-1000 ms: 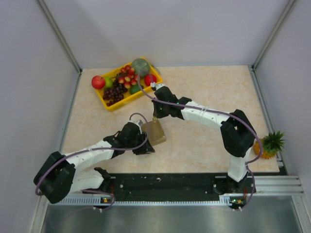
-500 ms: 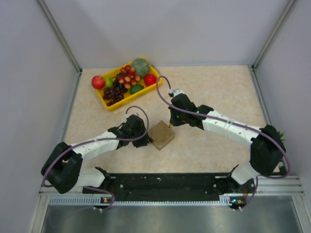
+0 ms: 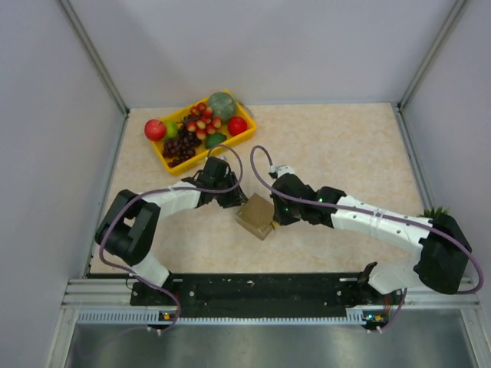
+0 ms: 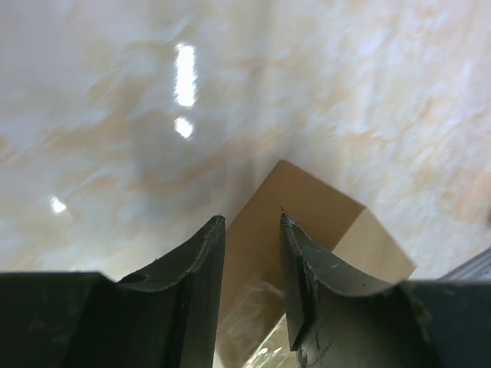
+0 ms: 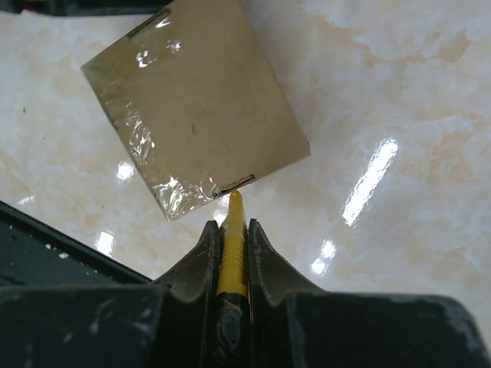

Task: Unpack the express box

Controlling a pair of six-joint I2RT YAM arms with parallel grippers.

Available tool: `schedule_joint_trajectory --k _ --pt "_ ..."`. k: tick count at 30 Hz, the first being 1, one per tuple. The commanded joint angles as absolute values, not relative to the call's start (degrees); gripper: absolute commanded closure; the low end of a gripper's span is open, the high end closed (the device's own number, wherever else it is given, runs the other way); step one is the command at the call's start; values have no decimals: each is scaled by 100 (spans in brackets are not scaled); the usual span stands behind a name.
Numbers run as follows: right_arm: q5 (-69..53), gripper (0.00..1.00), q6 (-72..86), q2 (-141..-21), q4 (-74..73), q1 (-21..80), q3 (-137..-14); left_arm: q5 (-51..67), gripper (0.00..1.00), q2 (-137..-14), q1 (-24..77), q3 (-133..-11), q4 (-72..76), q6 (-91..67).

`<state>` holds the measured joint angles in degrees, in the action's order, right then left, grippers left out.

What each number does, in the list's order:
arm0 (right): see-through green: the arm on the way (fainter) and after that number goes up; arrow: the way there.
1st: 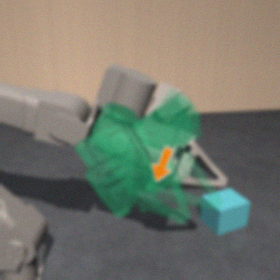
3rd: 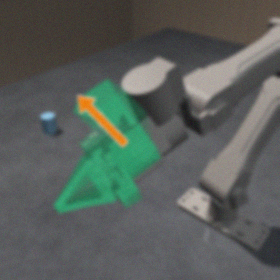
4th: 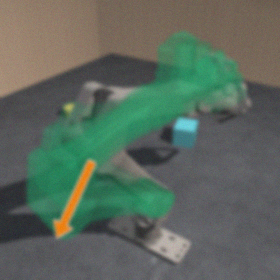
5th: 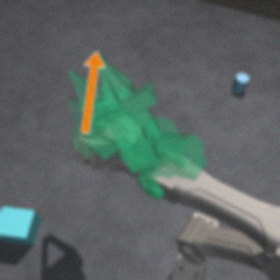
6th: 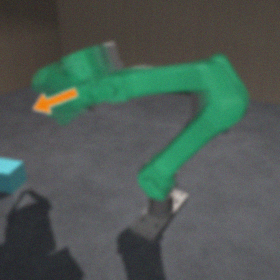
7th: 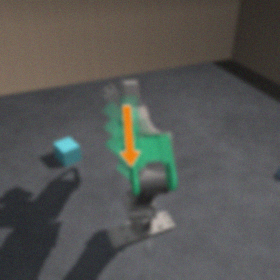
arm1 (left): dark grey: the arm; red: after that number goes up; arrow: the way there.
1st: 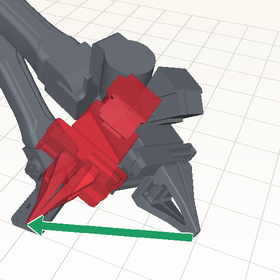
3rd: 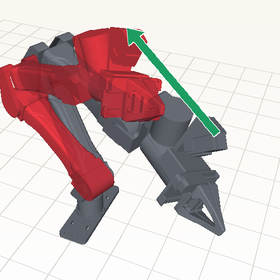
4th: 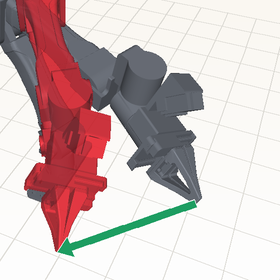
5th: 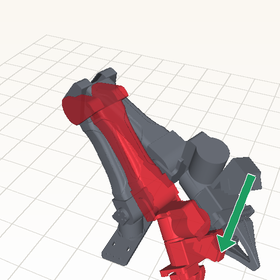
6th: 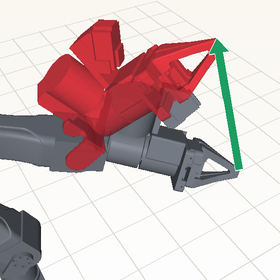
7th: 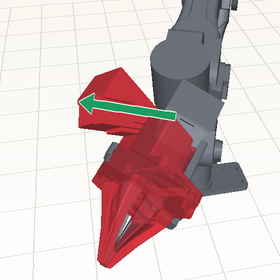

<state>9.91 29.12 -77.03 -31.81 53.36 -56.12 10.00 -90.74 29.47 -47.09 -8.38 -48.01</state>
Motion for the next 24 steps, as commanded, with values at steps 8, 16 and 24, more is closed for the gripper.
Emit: schedule_joint_trajectory --k 8,16,24 --pt "1477 100 3507 -7691 -3656 5607 -6275 2188 61 -10125 2602 -5800 71 -4439" --pt "915 100 3024 -6891 -3858 5616 -6301 1909 50 -9274 1978 -5994 -1149 -3807" --pt "2065 100 2646 -7477 -3665 5529 -6881 1775 62 -7676 2074 -4758 -1925 -3578"
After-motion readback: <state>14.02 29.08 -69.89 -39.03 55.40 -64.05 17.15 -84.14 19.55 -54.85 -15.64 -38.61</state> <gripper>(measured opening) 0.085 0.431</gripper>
